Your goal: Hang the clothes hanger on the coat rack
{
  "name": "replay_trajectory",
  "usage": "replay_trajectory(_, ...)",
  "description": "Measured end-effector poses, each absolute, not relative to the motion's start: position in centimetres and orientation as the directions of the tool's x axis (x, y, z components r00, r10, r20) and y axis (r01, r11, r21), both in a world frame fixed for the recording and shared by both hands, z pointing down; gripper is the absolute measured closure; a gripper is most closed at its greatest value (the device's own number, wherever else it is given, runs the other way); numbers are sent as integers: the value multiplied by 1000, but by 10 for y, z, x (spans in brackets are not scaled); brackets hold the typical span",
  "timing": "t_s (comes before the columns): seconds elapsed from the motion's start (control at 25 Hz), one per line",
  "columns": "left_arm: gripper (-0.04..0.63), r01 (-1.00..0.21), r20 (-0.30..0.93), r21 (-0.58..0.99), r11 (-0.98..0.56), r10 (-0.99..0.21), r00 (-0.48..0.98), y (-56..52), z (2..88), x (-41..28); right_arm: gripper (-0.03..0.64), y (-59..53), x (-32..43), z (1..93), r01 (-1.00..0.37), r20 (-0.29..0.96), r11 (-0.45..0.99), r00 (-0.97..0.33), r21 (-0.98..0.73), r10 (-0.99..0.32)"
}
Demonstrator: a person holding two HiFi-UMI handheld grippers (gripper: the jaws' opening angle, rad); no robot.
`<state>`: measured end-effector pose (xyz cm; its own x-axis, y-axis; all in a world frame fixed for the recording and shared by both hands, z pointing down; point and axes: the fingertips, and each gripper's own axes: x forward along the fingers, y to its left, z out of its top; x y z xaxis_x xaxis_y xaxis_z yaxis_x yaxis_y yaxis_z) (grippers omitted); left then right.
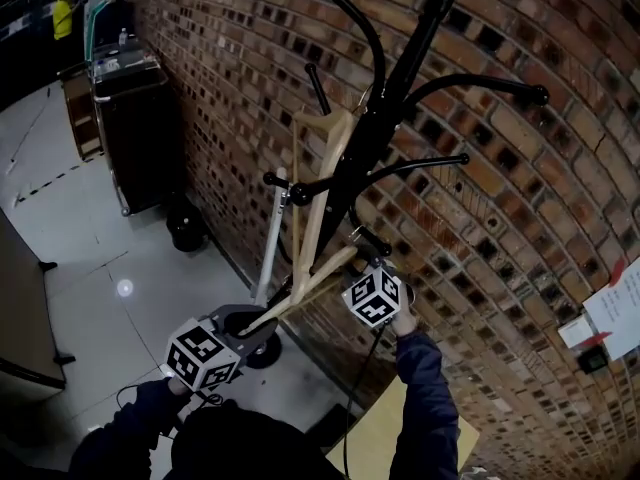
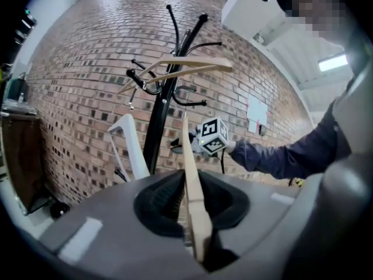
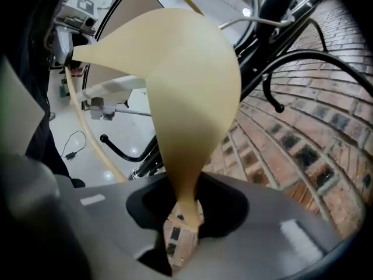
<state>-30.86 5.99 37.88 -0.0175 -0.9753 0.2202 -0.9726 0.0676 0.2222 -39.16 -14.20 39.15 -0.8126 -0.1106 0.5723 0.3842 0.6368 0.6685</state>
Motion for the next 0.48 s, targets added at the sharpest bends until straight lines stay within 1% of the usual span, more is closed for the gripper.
replay_trajectory(0.16,531,-976,215,194,95,-975,-52,62,388,-313,522,-138,-401,410,383,572,625,-811,680,-126)
replay_trajectory(0.32,526,-993,231,58,104,-969,-88,54,394,-311,516,-149,-411,403,317,535,653,-830,688,-160)
replay_trajectory(0.36,522,-995,234,30,99,-968,-90,53,396,-309,498,-153,-411,400,293,519,659,-837,693,-173)
replay_trajectory(0.4,506,-995,233,15,95,-968,-89,52,396,-308,483,-157,-411,398,268,502,663,-844,699,-188)
replay_trajectory(0.48,451,-996,224,11,90,-971,-85,54,396,-307,480,-164,-408,393,213,465,674,-859,707,-216)
